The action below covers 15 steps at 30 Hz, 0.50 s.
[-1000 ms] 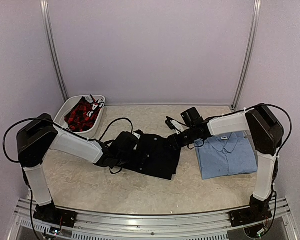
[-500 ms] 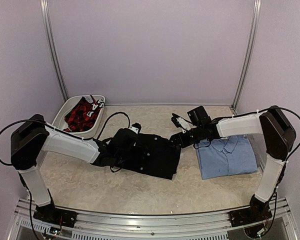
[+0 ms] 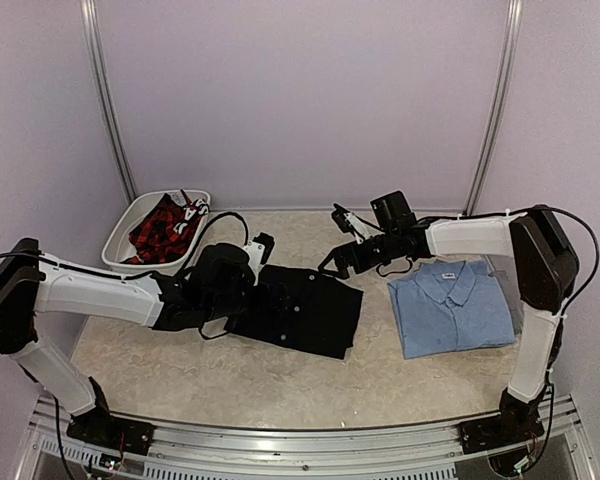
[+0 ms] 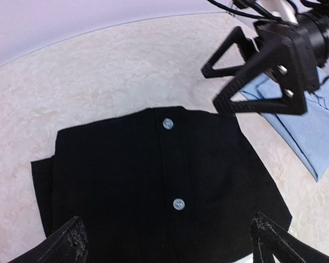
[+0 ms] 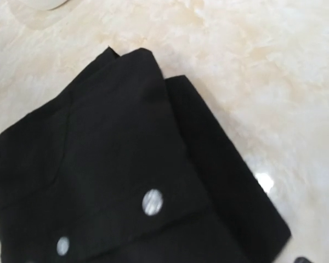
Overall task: Fold and stack the long sleeve shirts
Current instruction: Pick up the square-folded shirt from the center of the board.
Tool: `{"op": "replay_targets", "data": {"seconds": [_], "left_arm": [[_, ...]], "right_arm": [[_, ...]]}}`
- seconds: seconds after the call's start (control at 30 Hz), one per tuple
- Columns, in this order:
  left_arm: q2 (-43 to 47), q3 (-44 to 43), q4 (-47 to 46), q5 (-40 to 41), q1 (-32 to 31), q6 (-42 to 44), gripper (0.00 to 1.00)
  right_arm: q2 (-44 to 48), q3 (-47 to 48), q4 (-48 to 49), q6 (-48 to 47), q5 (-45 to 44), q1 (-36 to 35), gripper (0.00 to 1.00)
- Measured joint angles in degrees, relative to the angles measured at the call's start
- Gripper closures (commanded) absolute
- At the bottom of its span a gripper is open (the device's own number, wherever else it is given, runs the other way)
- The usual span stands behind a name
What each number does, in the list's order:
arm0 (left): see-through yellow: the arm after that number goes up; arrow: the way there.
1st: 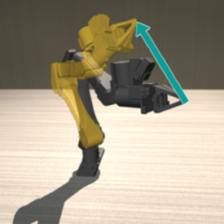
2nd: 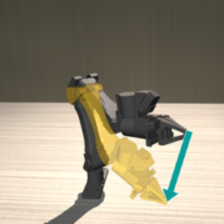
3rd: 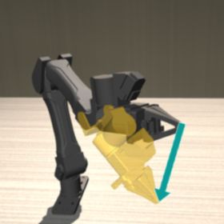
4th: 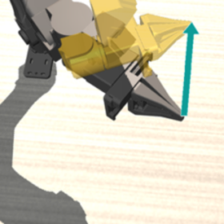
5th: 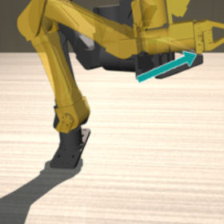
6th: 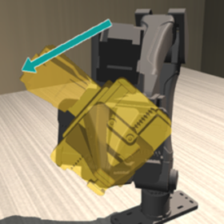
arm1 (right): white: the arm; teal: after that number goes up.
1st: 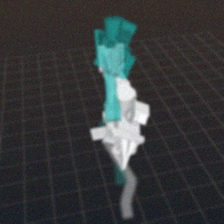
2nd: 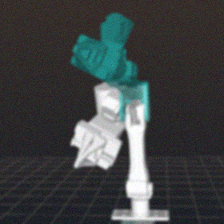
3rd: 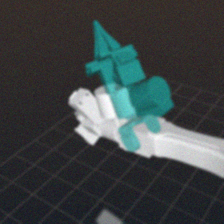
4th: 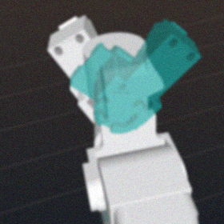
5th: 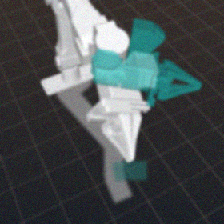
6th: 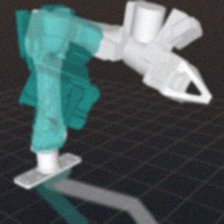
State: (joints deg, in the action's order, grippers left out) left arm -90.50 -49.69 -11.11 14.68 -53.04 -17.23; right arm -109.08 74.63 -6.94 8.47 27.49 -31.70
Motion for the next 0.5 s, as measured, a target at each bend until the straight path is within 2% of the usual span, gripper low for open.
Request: {"op": "replay_targets", "data": {"seconds": [0.27, 0.4, 0.5], "left_arm": [[1.9, 5.8, -0.4, -5.8, 0.6, -2.3, 0.08], [1.9, 6.6, -1.8, -8.3, 0.3, -2.0, 0.09], [1.9, 9.2, -3.1, -9.2, -0.8, -1.9, 0.13]], "right_arm": [[-7.5, 6.4, -2.1, 0.2, 3.2, 0.9, 0.03], [-12.8, 13.4, -4.3, -0.1, 7.0, 2.1, 0.03], [-15.0, 14.8, -4.5, -0.3, 9.7, 2.6, 0.03]]}}
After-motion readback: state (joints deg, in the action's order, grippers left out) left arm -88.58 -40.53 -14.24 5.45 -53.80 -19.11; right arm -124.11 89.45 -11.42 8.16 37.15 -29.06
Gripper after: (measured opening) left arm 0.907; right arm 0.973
